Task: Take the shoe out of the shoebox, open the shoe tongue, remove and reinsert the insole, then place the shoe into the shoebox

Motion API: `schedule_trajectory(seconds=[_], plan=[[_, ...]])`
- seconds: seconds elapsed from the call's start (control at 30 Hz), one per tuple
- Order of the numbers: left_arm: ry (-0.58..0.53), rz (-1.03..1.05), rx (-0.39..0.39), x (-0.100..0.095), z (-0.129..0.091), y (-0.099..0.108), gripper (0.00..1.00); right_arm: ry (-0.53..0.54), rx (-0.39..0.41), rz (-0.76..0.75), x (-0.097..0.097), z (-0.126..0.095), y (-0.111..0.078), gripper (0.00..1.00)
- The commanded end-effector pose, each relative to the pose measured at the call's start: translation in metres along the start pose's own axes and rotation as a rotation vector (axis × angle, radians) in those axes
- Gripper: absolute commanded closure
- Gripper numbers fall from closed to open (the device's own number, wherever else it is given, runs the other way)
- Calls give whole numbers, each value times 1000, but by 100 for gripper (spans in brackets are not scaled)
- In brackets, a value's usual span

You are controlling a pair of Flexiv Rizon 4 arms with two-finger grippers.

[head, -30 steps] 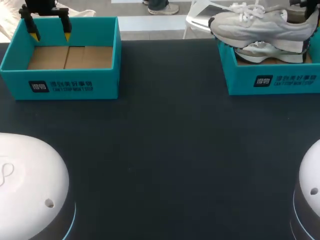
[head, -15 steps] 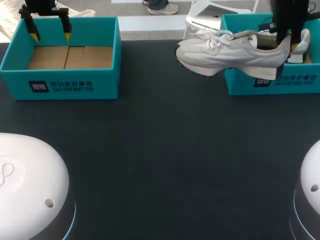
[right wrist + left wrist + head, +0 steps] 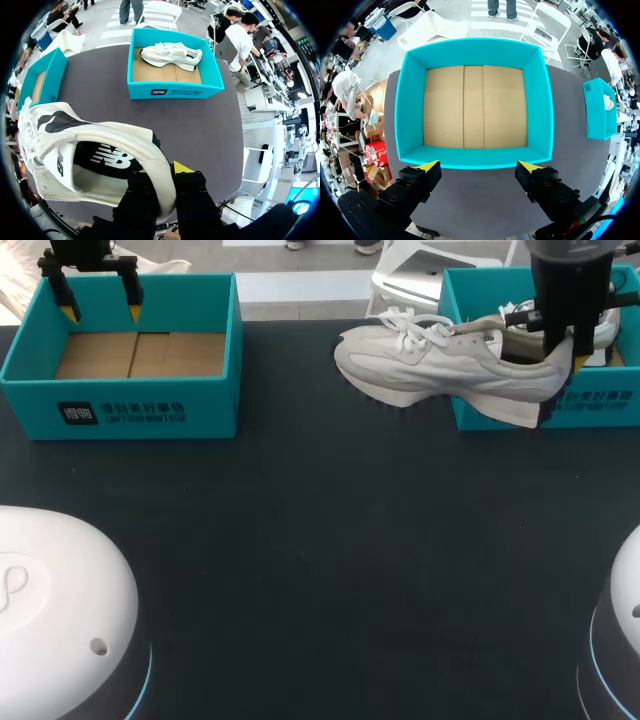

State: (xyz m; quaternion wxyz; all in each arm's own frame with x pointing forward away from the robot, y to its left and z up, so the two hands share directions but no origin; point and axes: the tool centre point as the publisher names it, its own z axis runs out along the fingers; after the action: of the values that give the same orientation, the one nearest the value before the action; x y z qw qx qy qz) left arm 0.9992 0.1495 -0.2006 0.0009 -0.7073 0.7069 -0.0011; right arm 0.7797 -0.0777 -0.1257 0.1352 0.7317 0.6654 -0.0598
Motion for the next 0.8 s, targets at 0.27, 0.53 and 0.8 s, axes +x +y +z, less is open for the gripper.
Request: schedule_trajectory(seconds=[0.27, 0.53, 0.8], plan=[[0, 0, -1, 0, 0, 0, 0, -1, 5, 0, 1, -1, 2, 100], [0, 0, -1, 0, 0, 0, 0, -90, 8, -13, 36, -7, -24, 100], [0, 0, -1, 0, 0, 0, 0, -81, 17, -53, 99, -3, -64, 100]])
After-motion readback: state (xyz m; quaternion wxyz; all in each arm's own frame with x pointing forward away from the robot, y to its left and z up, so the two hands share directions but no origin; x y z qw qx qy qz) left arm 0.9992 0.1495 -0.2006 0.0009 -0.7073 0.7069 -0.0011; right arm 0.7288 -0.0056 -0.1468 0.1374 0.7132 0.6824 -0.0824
